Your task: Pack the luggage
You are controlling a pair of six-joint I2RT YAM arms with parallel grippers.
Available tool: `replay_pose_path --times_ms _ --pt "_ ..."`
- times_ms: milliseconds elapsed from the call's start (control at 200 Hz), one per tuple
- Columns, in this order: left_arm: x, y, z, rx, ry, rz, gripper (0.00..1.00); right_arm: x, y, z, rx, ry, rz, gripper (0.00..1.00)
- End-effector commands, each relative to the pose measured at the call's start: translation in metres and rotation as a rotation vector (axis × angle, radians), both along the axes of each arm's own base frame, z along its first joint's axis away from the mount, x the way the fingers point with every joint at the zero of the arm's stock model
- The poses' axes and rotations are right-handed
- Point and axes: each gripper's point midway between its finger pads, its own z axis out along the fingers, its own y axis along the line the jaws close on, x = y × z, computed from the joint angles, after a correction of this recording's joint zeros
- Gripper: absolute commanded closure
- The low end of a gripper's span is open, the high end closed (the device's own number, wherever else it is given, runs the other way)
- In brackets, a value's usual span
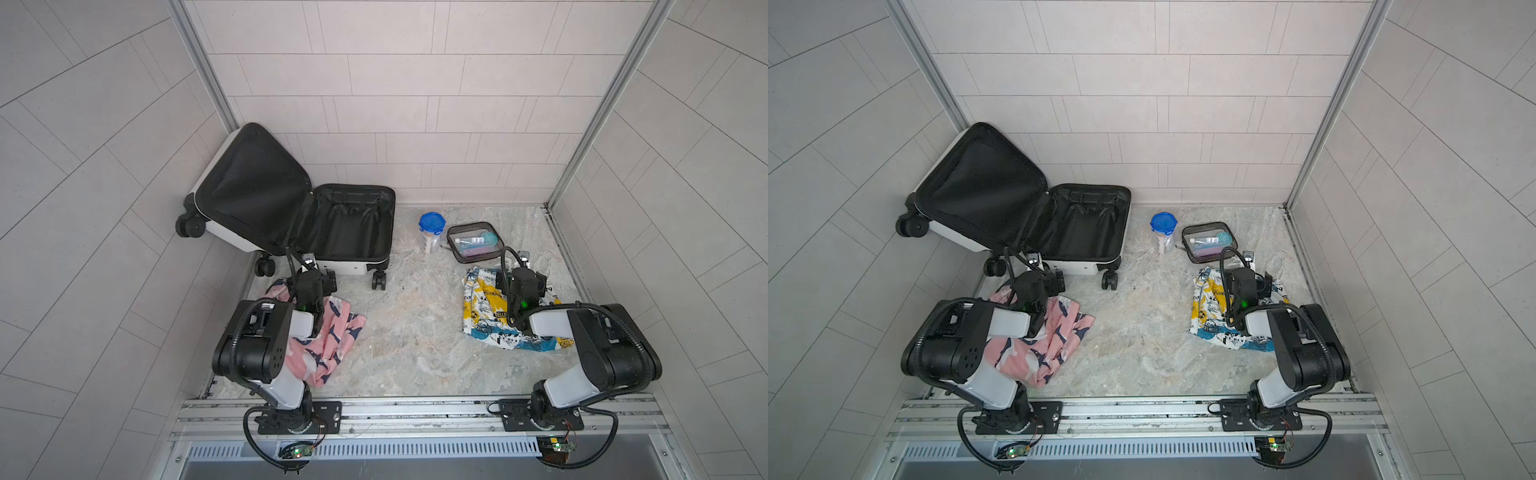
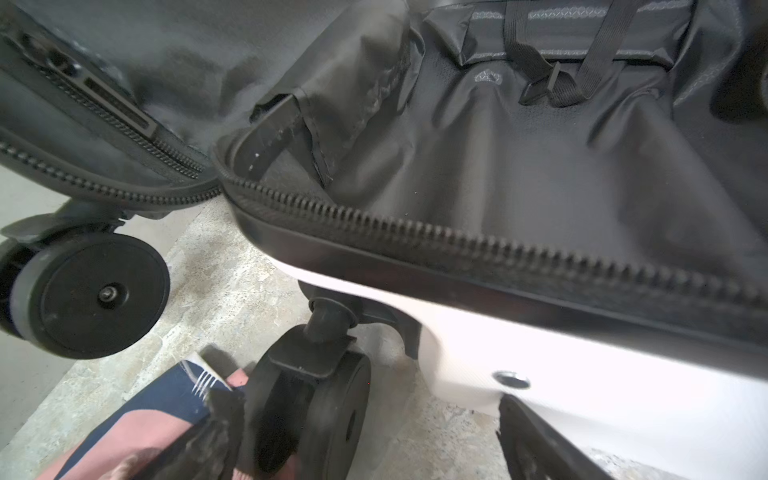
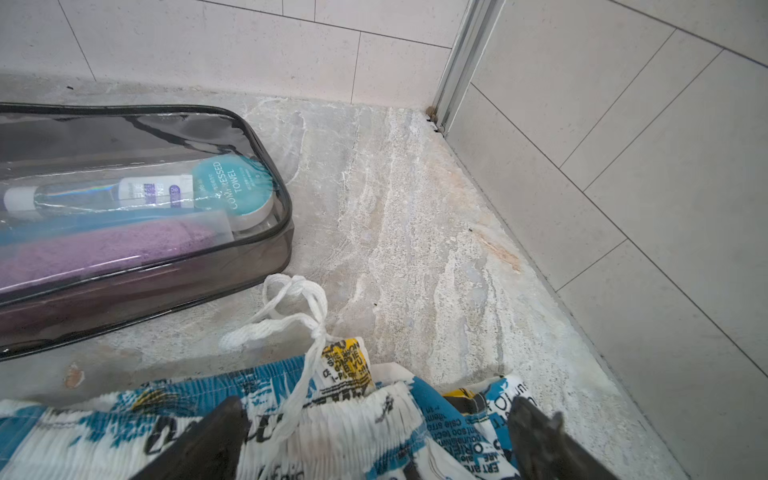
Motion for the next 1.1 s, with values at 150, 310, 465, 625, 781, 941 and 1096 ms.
replay_pose_path --times_ms 150,310,465,625,781,941,1096 --pt "0.0067 -0.0071 0.0155 -0.005 -0.055 -0.053 0.0 -0.0024 -0.001 0.0063 0.0 -0.025 -0.014 0.0" --pt "0.0066 -0.0076 0.0154 -0.007 -0.053 -0.055 0.0 -0.0023 -0.0009 0.0066 0.001 -0.027 -0.014 0.0" --pt "0.0064 -0.0071 0.0151 -0.007 -0.053 -0.054 0.0 -0.0023 -0.0012 0.0063 0.0 -0.025 -0.015 0.0" --pt "0.0068 -0.0072 0.0158 -0.008 -0.055 -0.053 0.0 -0.002 -0.0013 0.0064 0.001 -0.026 -0.015 0.0" --pt "0.0068 -0.0075 0.0153 -0.008 -0.054 -0.054 0.0 -0.0022 -0.0014 0.0062 0.001 -0.024 -0.015 0.0" --pt "0.0071 -0.0071 0.0153 -0.01 -0.053 -0.053 0.0 -0.0021 -0.0011 0.0062 0.001 -0.025 -0.015 0.0" --pt "0.0068 -0.0071 0.0151 -0.009 -0.052 -0.054 0.0 -0.0022 -0.0011 0.0062 0.001 -0.025 -0.015 0.0"
